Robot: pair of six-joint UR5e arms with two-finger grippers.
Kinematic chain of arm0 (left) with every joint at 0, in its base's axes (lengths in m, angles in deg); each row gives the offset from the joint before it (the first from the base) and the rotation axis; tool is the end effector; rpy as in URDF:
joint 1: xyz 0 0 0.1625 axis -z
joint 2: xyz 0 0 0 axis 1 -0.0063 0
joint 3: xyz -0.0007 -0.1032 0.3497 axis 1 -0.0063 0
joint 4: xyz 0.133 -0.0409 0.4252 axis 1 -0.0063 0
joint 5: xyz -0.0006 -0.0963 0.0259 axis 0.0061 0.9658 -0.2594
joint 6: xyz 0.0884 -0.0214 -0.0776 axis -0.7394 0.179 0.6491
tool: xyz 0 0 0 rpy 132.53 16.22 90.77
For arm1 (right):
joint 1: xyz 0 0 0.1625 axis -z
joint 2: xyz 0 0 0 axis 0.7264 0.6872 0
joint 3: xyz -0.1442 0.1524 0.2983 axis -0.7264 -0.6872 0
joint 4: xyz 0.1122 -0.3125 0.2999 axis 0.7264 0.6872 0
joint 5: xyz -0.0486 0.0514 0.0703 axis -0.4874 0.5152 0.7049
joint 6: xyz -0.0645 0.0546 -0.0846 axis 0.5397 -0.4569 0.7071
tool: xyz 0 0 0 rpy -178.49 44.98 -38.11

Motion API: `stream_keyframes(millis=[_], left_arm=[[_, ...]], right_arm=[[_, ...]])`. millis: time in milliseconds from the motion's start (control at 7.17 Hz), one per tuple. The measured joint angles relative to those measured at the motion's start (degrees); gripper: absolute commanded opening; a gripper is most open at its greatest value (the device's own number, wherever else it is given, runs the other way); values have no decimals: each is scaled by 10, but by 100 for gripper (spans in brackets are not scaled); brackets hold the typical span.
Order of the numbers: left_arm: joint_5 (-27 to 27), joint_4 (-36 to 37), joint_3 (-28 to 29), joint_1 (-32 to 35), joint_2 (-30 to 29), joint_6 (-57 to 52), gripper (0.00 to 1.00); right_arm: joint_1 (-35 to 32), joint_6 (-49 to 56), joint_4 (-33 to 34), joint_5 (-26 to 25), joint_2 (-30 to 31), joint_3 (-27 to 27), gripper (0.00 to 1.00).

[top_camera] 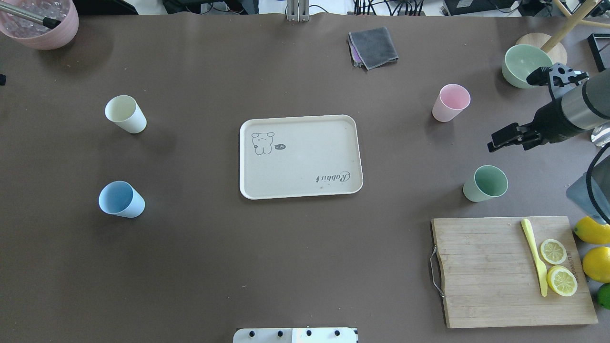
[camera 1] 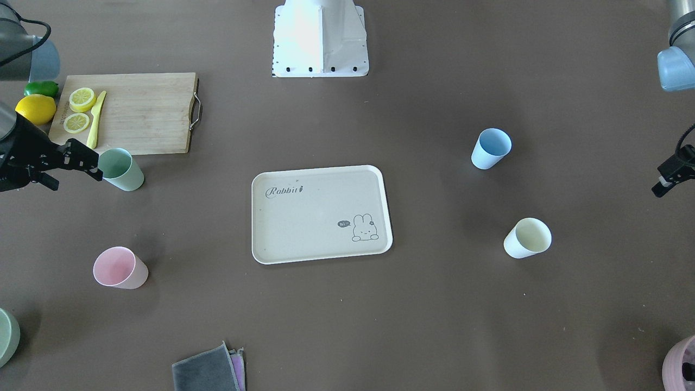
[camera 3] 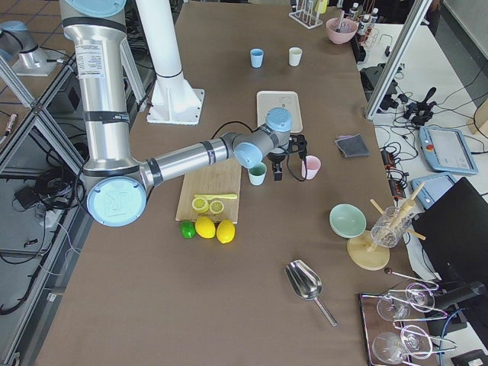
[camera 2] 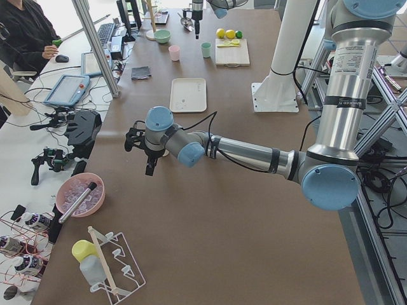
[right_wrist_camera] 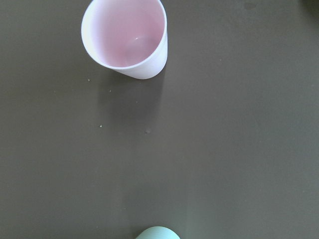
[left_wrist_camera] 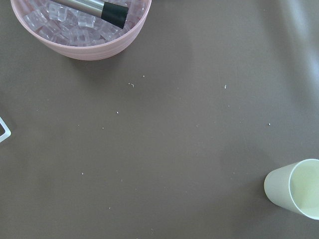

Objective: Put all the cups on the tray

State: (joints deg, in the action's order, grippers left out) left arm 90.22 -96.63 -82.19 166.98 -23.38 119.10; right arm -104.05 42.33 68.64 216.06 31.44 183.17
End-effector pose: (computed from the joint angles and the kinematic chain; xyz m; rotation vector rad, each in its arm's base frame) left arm 0.0796 -0.5941 0.4588 0.3109 0.8903 -0.0507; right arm -0.2586 -0.5086 0.4160 0.0991 -0.9264 -0.0885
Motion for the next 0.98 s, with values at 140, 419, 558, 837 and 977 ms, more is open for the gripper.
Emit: stream_keyframes(millis=[140,419,558,837,977], left_arm=[[0,0,0,0,-1,0,98],[1,1,-3,0,-2,0,98],[2,1,-4,0,-2,0,98],[3,1,-4,-1,-2,0,98],[3,1,-3,-5,-2,0,98]], right_arm=[[11,-2,0,-1,6,2,100],[24,-2,-1,0,34,17,100],[31,-2,-1,-1,46,22,99],[47,-3,1,-13,52,16,99],[54,-3,2,-20,50,11,72]])
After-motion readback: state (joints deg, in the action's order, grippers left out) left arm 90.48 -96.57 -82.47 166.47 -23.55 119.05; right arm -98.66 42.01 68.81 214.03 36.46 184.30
